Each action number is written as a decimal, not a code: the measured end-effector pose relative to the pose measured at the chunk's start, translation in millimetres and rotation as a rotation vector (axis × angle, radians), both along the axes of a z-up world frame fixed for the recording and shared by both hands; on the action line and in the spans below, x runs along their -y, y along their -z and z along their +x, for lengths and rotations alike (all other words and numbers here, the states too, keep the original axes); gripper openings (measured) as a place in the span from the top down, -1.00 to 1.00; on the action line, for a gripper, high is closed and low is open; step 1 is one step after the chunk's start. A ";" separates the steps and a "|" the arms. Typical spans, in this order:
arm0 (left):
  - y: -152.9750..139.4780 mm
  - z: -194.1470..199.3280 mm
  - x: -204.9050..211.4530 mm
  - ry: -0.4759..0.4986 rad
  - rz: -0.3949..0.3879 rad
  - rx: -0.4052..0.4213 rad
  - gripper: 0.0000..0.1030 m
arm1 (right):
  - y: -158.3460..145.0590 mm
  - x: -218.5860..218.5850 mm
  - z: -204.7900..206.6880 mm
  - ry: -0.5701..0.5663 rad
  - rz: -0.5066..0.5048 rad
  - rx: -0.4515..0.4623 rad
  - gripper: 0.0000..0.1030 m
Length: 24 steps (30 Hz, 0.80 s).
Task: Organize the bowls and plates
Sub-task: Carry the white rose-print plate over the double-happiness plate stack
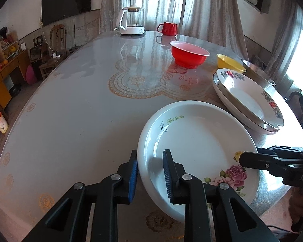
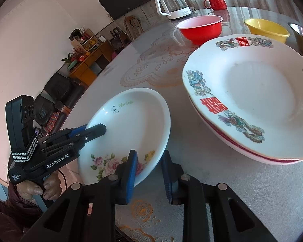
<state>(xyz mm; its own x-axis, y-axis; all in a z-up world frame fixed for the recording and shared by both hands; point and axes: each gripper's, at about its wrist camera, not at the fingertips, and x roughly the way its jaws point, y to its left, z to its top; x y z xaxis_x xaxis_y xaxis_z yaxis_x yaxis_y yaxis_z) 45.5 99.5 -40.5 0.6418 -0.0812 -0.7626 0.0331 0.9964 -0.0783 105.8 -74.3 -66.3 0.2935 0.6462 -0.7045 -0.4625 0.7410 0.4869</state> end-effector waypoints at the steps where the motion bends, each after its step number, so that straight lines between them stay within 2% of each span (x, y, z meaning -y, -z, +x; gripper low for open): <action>1: -0.2 -0.9 -1.0 -0.002 0.002 0.002 0.54 | 0.0 -0.6 -0.3 0.001 -0.001 0.003 0.54; 11: -3.0 -2.8 -4.4 -0.027 -0.034 -0.003 0.55 | -1.5 -0.5 -2.5 0.008 -0.007 0.011 0.55; 24: -9.8 -3.2 -7.9 -0.040 -0.075 0.034 0.55 | -2.1 -0.6 -3.3 0.015 -0.007 0.018 0.58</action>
